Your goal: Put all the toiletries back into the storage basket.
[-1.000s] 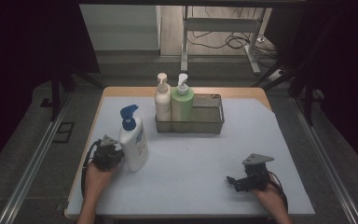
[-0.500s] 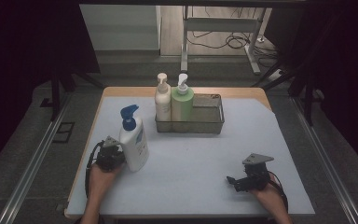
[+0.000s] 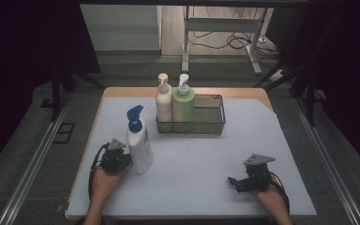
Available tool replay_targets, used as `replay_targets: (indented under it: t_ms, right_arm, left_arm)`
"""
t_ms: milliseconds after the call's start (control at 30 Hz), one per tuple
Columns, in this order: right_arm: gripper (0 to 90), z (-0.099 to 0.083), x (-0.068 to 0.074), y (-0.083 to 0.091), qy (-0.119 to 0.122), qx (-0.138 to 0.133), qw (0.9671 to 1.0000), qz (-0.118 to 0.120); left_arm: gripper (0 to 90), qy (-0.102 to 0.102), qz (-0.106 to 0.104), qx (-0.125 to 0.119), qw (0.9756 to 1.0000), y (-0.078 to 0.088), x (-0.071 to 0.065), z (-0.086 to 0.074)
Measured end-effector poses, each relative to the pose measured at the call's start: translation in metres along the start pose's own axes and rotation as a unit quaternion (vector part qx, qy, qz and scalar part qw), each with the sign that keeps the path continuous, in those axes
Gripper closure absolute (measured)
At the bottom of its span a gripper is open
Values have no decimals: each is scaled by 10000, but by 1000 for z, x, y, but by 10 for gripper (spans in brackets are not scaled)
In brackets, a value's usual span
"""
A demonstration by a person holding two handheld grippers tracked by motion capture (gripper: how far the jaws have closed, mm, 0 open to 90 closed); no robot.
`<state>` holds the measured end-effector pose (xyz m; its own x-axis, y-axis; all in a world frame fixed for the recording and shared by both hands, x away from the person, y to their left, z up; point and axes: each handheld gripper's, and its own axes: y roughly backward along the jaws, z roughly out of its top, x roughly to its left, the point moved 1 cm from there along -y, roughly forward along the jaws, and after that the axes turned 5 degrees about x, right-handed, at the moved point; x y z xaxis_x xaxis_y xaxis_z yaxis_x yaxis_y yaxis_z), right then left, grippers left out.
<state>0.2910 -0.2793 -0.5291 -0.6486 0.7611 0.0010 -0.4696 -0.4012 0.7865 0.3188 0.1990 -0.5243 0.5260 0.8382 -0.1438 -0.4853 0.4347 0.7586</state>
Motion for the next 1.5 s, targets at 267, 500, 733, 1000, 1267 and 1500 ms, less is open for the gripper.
replay_targets:
  t_ms: [267,500,733,1000,1267,1500]
  right_arm:
    - [0,0,0,0,0,8,10000,1]
    - [0,0,0,0,-1,6,10000,2]
    - [0,0,0,0,-4,7,10000,8]
    - [0,0,0,0,-6,3,10000,4]
    - [0,0,0,0,-8,1,10000,12]
    - [0,0,0,0,-12,5,10000,10]
  left_arm:
    - [893,-101,-73,47,9999,0,-11,0]
    - [894,-242,-149,127,9995,1,-21,-1]
    - [894,-352,-275,170,9989,-1,-32,0]
    - [893,-573,-445,262,9970,-3,-49,1]
    - [892,-828,-620,323,9941,-8,-66,6]
    - [880,-1012,-816,354,9909,-18,-82,12]
